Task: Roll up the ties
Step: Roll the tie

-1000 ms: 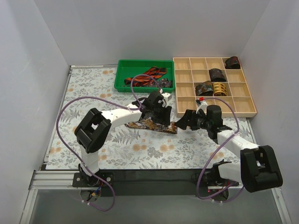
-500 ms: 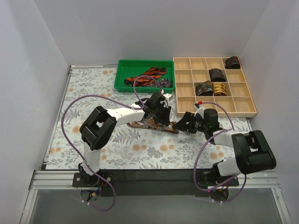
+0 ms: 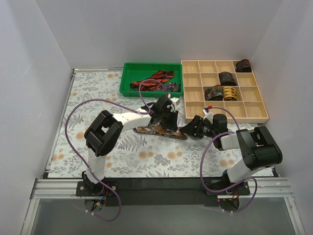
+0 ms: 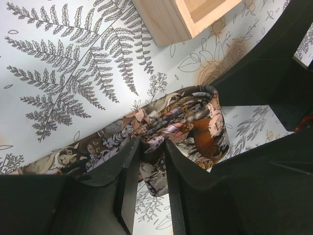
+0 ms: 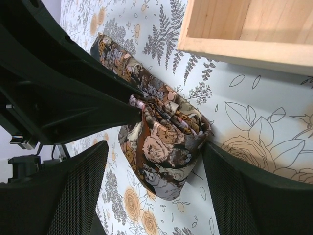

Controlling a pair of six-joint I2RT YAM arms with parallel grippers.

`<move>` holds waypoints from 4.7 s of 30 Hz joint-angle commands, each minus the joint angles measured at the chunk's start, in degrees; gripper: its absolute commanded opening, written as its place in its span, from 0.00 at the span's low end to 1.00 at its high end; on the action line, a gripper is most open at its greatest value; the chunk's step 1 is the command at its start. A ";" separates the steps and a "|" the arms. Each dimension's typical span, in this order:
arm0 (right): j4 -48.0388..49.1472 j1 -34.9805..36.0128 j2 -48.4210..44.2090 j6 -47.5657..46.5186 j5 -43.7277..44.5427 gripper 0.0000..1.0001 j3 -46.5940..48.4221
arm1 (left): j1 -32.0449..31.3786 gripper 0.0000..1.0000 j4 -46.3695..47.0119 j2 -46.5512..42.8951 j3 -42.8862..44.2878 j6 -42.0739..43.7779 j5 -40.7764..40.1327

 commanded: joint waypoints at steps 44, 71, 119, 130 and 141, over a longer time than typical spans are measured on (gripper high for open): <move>-60.29 0.89 -3.04 -36.21 22.71 0.01 27.15 | 5.70 0.61 -3.53 -23.89 -14.95 2.96 -10.12; -87.94 25.05 13.92 -44.24 86.27 0.01 47.47 | 18.89 0.61 -11.37 -43.07 -27.78 18.97 -22.33; -80.56 30.52 -7.07 -40.54 56.15 0.66 43.16 | -7.54 0.54 -7.86 -29.55 -18.48 1.30 -15.38; -65.72 2.57 -20.87 -32.20 32.77 0.76 29.37 | -14.68 0.37 -10.05 -8.37 -4.59 5.17 -19.16; -52.43 -8.69 -24.31 -25.24 18.44 0.79 17.24 | -14.51 0.25 -13.48 -3.34 -4.58 8.42 -29.18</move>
